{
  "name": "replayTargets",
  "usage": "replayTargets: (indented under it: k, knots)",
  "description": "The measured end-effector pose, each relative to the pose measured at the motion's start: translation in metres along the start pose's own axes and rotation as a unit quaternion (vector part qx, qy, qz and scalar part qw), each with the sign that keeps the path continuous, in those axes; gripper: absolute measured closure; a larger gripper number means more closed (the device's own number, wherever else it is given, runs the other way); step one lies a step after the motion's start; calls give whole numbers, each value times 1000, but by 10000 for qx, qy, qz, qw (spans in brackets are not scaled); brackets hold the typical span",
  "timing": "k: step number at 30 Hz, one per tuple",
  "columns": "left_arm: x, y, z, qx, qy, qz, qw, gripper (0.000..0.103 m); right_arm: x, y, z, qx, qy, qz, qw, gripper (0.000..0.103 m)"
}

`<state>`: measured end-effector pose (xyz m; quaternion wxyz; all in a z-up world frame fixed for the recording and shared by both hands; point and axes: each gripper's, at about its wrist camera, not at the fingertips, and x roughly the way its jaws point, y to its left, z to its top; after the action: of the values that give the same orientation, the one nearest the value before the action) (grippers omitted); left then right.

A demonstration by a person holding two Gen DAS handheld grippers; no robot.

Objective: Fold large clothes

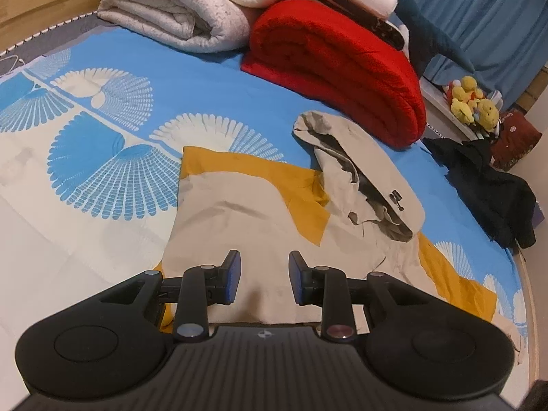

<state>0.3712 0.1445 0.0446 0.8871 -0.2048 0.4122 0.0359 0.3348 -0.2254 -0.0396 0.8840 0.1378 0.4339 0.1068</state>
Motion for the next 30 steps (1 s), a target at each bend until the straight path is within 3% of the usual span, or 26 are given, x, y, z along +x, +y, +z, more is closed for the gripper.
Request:
replayTargets:
  k: [5, 8, 9, 11, 14, 17, 19, 22, 24, 27, 30]
  knots:
    - [4, 4, 4, -69, 56, 10, 10000, 71, 41, -17, -10, 894, 572, -162, 9942, 47]
    - [6, 4, 8, -79, 60, 21, 9999, 71, 54, -22, -16, 1129, 632, -64, 9916, 49]
    - [7, 4, 9, -77, 55, 34, 9999, 71, 56, -24, -17, 1171, 616, -36, 9912, 53]
    - [8, 5, 10, -71, 45, 57, 9999, 71, 60, -24, -16, 1212, 586, 22, 9909, 73]
    - [10, 7, 11, -79, 40, 105, 9999, 71, 55, -26, -11, 1257, 410, 167, 9911, 83]
    - [11, 7, 11, -77, 37, 137, 9999, 71, 33, -30, -1, 1295, -158, 530, 9900, 89]
    - [12, 6, 11, -58, 41, 143, 9999, 71, 6, -37, 7, 1422, -1015, 765, 9817, 91]
    - [14, 4, 9, -6, 57, 149, 9999, 71, -42, -59, 12, 1737, -2521, 413, 9511, 91]
    - [15, 3, 8, 2, 67, 171, 9998, 71, -56, -75, 15, 2004, -2883, -38, 9363, 91]
    - [19, 2, 6, 3, 101, 200, 9997, 71, -63, -93, 15, 2265, -3031, -997, 9203, 86]
    - [23, 0, 5, 17, 140, 195, 9997, 71, -65, -110, 13, 2595, -3006, -1574, 9042, 69]
